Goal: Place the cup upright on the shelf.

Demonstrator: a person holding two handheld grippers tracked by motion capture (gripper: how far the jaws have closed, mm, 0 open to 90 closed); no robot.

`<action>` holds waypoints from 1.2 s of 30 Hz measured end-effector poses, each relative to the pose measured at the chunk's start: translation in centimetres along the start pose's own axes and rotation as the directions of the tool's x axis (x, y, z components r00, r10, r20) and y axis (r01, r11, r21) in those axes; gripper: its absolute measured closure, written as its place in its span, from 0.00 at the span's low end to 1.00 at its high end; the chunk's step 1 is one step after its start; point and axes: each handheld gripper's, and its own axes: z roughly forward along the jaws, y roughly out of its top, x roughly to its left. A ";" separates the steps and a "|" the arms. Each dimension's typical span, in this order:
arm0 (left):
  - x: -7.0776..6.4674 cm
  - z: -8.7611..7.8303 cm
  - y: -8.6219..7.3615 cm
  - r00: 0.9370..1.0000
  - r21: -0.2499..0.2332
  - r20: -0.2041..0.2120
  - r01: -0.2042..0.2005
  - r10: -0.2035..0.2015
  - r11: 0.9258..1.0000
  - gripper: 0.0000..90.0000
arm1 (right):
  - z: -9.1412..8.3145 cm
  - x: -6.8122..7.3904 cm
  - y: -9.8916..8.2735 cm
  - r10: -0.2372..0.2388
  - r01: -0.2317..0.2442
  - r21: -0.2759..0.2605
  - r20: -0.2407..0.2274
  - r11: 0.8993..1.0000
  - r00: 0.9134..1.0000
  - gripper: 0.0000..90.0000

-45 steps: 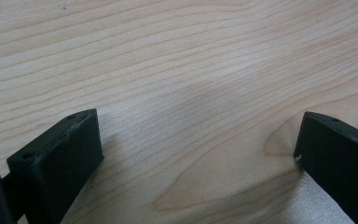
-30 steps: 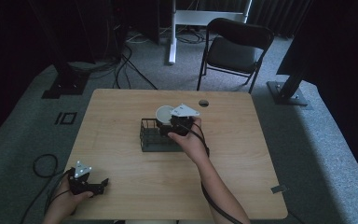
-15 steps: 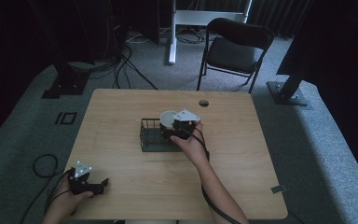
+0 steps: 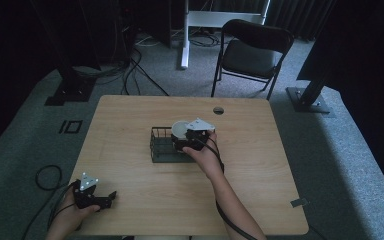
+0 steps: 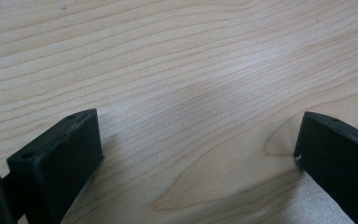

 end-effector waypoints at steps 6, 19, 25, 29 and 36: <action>0.0 0.0 0.0 1.000 0.000 0.000 0.000 0.000 1.000 0.01 | -0.5 0.1 0.2 0.011 -0.012 -0.020 -0.019 1.000 1.000 0.14; 0.0 0.0 0.0 1.000 0.000 0.000 0.000 0.000 1.000 0.01 | -2.1 -0.6 0.3 -0.005 0.005 -0.019 -0.014 1.000 1.000 0.13; 0.0 0.0 0.0 1.000 0.000 0.000 0.000 0.000 1.000 0.01 | -2.9 -0.5 0.0 -0.011 0.011 -0.017 -0.017 1.000 1.000 0.13; 0.0 0.0 0.0 1.000 0.000 0.000 0.000 0.000 1.000 0.01 | -3.6 -0.6 -0.3 -0.014 0.014 -0.021 -0.013 1.000 1.000 0.13; 0.0 0.0 0.0 1.000 0.000 0.000 0.000 0.000 1.000 0.01 | -4.8 -1.3 -1.0 -0.010 0.011 -0.025 0.004 1.000 1.000 0.13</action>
